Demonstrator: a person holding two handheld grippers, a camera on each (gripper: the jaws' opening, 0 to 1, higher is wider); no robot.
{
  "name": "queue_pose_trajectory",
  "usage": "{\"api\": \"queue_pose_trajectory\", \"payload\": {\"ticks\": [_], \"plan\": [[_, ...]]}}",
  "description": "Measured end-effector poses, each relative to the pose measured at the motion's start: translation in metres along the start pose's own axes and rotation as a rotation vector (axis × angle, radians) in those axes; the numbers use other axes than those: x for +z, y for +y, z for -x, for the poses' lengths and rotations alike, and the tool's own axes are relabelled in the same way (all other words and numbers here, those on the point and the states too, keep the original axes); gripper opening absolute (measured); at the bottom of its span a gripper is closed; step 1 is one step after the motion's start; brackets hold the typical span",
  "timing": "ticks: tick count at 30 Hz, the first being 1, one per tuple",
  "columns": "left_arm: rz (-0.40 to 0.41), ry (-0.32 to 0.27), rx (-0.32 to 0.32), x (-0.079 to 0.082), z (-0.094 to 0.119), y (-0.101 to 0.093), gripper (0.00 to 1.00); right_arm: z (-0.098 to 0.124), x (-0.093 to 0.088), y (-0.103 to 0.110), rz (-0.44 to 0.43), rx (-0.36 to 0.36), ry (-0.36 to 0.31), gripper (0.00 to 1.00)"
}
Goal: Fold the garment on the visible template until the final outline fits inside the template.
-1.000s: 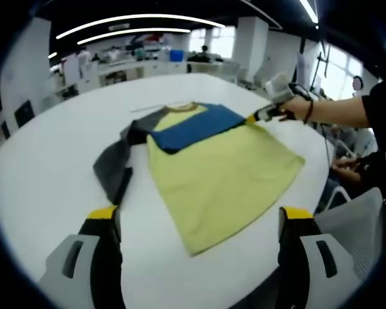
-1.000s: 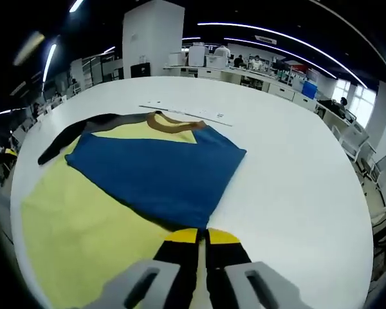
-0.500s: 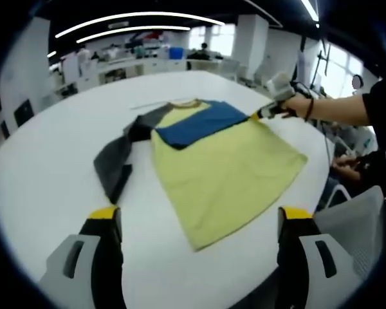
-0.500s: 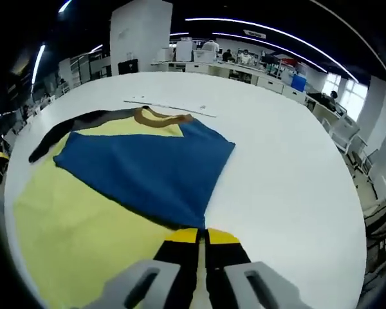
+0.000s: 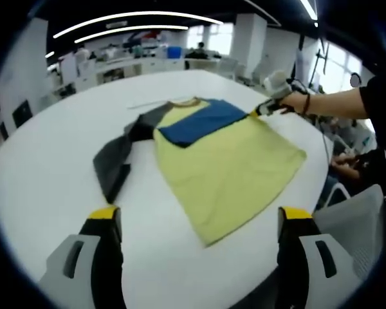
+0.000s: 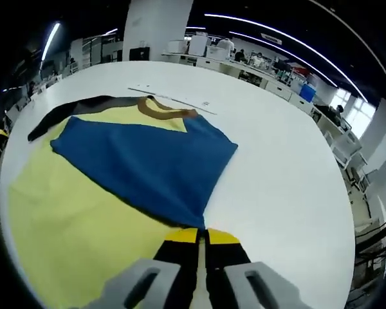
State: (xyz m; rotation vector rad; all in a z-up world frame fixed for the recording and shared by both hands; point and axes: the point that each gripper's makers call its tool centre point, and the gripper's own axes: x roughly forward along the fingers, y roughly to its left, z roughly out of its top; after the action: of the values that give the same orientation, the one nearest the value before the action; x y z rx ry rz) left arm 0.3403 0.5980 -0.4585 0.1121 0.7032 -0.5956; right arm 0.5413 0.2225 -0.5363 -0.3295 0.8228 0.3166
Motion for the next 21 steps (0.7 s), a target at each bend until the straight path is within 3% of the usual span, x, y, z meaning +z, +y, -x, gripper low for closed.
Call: {"api": "queue_pose_trajectory", "payload": {"ticks": [10, 14, 21], "plan": [[0.002, 0.001, 0.001, 0.001, -0.001, 0.002, 0.97, 0.009, -0.001, 0.001, 0.004, 0.006, 0.006, 0.02], [0.006, -0.006, 0.002, 0.003, -0.002, 0.003, 0.97, 0.018, 0.001, 0.008, -0.021, 0.027, -0.011, 0.12], [0.002, -0.012, 0.002, 0.004, -0.003, 0.004, 0.99, 0.030, 0.015, 0.016, -0.024, 0.056, -0.062, 0.42]]}}
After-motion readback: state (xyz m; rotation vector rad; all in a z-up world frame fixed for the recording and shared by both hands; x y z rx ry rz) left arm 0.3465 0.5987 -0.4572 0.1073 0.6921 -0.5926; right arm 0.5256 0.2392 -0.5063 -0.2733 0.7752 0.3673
